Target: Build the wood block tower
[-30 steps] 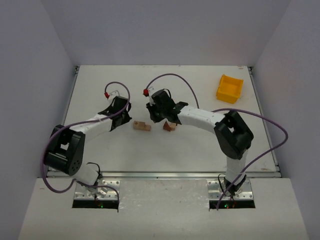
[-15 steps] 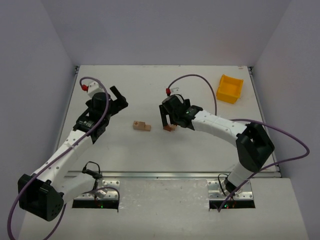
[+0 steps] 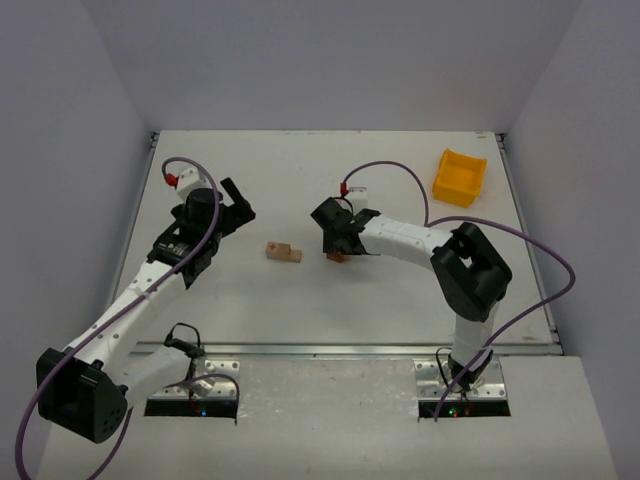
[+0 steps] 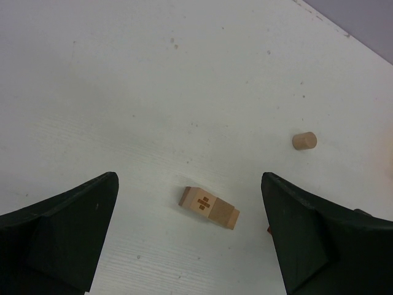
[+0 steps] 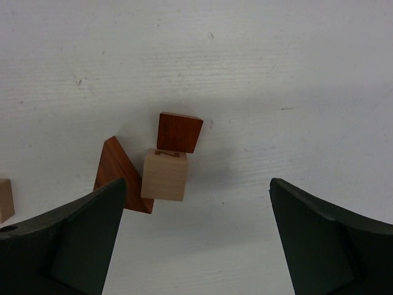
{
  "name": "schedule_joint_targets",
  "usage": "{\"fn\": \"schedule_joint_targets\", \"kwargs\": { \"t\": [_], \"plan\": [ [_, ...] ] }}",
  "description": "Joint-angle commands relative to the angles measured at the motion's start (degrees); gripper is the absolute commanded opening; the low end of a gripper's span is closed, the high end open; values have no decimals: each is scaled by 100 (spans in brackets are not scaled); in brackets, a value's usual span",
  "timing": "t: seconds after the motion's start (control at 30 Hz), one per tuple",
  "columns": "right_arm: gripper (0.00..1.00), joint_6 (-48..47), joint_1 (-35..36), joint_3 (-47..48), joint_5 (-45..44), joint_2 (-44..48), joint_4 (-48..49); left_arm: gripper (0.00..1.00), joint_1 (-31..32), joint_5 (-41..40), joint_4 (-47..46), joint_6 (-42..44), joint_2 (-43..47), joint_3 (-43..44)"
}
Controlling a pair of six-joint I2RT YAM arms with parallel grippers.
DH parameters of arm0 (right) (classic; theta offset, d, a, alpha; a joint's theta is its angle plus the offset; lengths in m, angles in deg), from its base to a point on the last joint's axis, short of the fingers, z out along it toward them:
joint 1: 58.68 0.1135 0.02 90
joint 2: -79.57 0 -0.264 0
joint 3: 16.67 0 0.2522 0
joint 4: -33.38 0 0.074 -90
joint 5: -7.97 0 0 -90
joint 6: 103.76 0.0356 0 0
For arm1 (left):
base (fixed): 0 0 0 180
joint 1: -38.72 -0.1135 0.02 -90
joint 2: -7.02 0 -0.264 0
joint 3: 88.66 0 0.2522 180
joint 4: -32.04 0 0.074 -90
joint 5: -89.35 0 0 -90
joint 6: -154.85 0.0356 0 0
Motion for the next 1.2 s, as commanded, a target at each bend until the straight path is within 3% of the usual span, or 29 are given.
{"fn": "schedule_joint_targets", "kwargs": {
  "t": [0.0, 0.23, 0.4, 0.67, 0.8, 1.0, 1.17],
  "plan": [
    [99, 525, 29, 344, -249, -83, 18, 100, -57, 88, -258, 109, -5, -42],
    [92, 652, 18, 94, -318, -129, 117, 100, -51, 161, -328, 117, 1, -108],
    [80, 632, -15, 118, -370, -223, 108, 100, -47, 248, -393, 135, -71, -115],
    [76, 580, -24, 180, -208, -475, 129, 100, -51, 322, -413, 135, -175, -118],
    [64, 518, -24, 145, -145, -425, 169, 100, -51, 364, -436, 144, -206, -130],
    [62, 411, -15, -7, -184, -200, 275, 100, -51, 440, -473, 170, -238, -124],
    [45, 276, -15, -19, -137, -210, 336, 100, -43, 469, -482, 179, -285, -124]
  ]
}}
